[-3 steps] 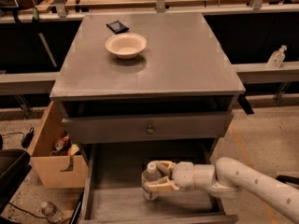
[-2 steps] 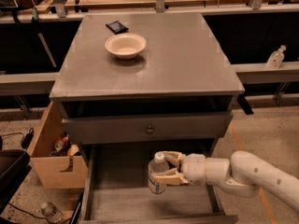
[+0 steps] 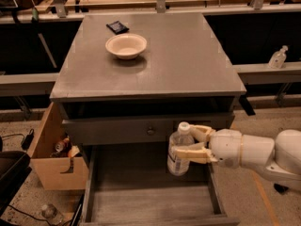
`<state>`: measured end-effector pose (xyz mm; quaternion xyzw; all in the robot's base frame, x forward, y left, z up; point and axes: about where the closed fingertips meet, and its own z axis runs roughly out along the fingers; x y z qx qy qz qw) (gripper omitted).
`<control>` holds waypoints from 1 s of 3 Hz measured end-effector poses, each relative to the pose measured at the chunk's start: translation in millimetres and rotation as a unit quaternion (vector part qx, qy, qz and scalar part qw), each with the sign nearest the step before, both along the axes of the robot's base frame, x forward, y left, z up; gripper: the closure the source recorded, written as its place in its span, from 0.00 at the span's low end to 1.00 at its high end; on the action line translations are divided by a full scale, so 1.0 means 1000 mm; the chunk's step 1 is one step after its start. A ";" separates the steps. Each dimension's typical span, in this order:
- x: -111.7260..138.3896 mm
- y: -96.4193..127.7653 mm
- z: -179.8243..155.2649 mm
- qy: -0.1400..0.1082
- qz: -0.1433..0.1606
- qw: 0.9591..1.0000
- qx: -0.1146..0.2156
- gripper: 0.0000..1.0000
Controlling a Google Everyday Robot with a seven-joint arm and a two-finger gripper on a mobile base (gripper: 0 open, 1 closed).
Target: Pick blue plastic bottle from middle drawer and place on counter
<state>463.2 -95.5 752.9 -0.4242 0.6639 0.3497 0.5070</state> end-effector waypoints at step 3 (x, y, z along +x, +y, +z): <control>0.014 -0.038 0.128 0.017 -0.080 0.997 -0.009 1.00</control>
Offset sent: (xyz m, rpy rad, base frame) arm 0.0120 -0.0681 0.1759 -0.0203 0.0523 -0.2518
